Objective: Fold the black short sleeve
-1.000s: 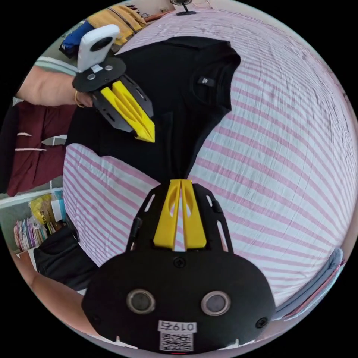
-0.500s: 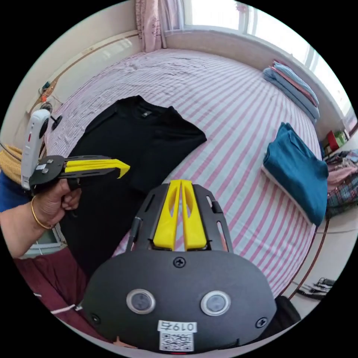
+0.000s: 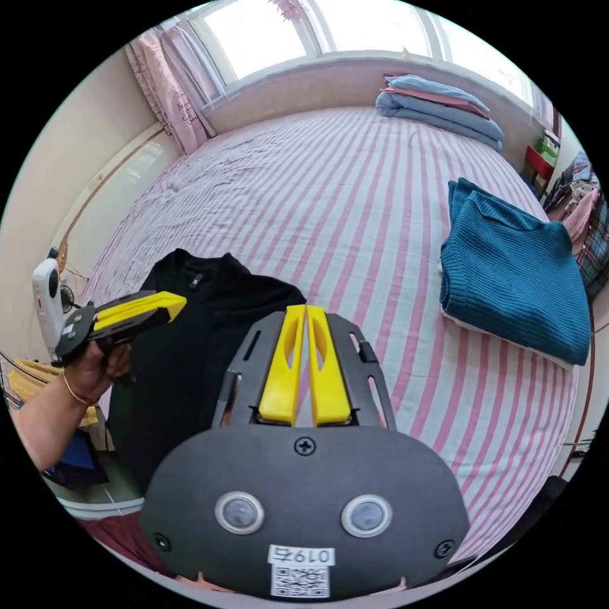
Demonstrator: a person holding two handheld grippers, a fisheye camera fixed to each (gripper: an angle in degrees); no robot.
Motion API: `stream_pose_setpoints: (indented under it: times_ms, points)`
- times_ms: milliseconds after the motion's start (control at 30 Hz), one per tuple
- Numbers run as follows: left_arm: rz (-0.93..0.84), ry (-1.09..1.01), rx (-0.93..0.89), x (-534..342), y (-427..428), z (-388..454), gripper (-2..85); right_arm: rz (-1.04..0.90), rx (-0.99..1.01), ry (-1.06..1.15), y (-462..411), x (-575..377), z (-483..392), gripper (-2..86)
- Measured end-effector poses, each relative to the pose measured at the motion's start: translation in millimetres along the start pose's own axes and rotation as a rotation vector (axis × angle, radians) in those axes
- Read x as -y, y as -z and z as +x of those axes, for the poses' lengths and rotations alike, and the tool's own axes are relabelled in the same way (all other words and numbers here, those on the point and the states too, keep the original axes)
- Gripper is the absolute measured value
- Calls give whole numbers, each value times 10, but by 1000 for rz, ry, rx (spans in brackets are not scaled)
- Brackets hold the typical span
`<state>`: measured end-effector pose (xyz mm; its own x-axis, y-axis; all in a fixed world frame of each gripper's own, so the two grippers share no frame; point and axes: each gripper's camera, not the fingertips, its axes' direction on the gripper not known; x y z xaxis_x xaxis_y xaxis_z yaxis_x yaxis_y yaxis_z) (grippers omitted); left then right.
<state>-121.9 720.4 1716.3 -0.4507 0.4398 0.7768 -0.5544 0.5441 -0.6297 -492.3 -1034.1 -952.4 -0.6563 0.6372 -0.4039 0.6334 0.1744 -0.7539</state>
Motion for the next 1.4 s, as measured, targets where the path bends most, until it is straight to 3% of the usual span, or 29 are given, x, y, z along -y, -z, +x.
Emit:
stream_pose_setpoints:
  times_ms: [200,733,1000,1167,1400]
  points:
    - [-114,-139,-45,496,-327,-129,8,-4,102,-114,-248,-304,302,34]
    - [-215,-94,-87,659,-583,-397,7,5,325,-273,-500,-902,732,47]
    - [-207,-3,-84,623,-512,-433,6,35,216,-228,-335,-1114,454,0]
    - [-251,111,-111,602,-504,-471,7,25,146,-260,-331,-1201,190,11]
    - [-316,97,-177,580,-350,-465,8,47,188,-262,-166,-1274,-59,50]
